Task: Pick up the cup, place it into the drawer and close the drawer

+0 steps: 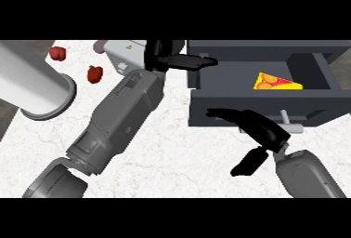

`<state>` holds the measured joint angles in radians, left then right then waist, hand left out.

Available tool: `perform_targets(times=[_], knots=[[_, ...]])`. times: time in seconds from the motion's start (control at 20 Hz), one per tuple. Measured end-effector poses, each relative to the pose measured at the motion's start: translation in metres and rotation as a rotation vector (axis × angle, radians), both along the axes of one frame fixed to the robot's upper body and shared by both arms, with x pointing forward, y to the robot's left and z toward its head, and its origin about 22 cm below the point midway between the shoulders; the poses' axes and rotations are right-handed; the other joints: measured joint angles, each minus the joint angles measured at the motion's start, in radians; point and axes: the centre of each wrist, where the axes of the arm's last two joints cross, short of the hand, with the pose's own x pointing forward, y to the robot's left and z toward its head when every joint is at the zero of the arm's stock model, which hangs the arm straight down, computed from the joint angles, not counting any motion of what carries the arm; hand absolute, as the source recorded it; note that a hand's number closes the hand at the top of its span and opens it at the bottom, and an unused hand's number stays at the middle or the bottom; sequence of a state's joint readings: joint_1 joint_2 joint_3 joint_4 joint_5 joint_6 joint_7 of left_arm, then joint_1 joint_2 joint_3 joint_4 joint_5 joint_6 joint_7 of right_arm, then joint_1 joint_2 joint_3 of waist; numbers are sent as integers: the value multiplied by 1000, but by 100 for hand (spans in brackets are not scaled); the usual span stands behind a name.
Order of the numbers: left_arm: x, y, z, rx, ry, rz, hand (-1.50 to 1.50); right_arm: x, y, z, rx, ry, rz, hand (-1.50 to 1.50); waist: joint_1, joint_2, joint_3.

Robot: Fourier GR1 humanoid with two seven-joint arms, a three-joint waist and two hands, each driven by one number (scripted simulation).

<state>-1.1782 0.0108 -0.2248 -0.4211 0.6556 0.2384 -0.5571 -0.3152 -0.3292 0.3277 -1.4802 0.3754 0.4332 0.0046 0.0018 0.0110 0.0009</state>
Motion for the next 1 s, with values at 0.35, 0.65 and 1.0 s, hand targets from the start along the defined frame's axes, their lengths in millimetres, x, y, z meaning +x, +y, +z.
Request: perform_targets(times=[0.35,0.65,1.0], knots=[[-5,24,-15,-42,-1,1,-150,40,-9,-53,-118,40,-46,150,58,-2,1],[-10,54,-24,-56,3,-18,-150,76,-29,-56,-68,-12,-114,150,100,3,2],[-15,80,-32,-60,5,-39,-150,109,-54,-30,45,-88,-227,150,134,18,7]])
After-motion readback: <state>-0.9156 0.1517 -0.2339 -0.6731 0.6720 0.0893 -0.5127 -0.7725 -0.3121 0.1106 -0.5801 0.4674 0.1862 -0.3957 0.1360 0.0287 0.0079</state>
